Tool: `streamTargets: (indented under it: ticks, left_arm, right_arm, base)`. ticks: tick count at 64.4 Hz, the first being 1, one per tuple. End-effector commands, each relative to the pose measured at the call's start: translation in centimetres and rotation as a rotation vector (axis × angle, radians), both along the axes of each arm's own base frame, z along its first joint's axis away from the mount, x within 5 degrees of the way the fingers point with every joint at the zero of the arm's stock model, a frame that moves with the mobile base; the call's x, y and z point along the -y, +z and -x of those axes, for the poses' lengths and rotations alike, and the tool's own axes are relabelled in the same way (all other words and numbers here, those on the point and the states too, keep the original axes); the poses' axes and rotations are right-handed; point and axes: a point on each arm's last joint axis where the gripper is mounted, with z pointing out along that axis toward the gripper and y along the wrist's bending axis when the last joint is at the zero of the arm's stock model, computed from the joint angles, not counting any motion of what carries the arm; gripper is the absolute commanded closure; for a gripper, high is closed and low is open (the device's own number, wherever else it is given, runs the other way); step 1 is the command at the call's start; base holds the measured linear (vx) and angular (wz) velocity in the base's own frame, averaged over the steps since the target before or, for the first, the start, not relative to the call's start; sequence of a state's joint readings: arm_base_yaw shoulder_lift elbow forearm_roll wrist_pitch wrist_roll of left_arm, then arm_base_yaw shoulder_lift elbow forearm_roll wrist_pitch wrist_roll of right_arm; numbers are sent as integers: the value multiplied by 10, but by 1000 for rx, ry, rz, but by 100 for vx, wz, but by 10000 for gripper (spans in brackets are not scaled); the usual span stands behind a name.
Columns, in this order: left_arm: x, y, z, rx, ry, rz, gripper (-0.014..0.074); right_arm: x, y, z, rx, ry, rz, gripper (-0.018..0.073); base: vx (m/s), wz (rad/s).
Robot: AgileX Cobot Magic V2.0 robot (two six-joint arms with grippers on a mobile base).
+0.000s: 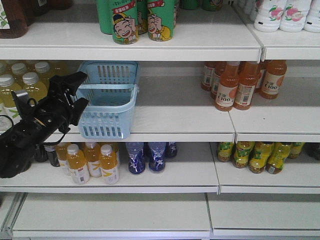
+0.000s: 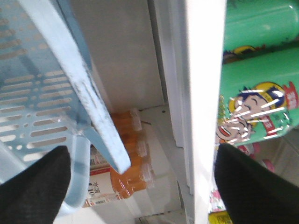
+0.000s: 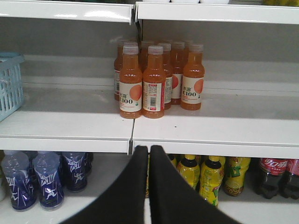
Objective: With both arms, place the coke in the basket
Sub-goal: 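Reach the left gripper to the light-blue basket's handle, then grasp the basket handle with the left gripper and lift it off the shelf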
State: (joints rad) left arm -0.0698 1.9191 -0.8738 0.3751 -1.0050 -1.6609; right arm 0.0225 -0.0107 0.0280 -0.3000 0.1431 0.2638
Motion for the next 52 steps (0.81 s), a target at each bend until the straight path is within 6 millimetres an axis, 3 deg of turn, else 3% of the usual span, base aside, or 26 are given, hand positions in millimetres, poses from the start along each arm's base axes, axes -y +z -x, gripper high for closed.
streamTargets:
  ticks: [1,21,33,41,52]
  left_arm:
    - [-2,22,-11,80,37,52,6]
    - [-1,23,-52,117,63,60,6]
    - [-3,12,-60,77,84,61,48]
    - [-2,3,-61,40,79,62,166]
    - [1,2,-60,47,36,72,447]
  right_arm:
    - [-2,4,1,77,20,20,564]
    - [-2,4,1,77,20,20,564]
    - [-2,4,1,77,20,20,564]
    - [-2,4,1,77,20,20,564]
    - [-2,4,1,77,20,20,564]
  base:
    - [0,0]
    - [0,0]
    - [0,0]
    - [0,0]
    - [0,0]
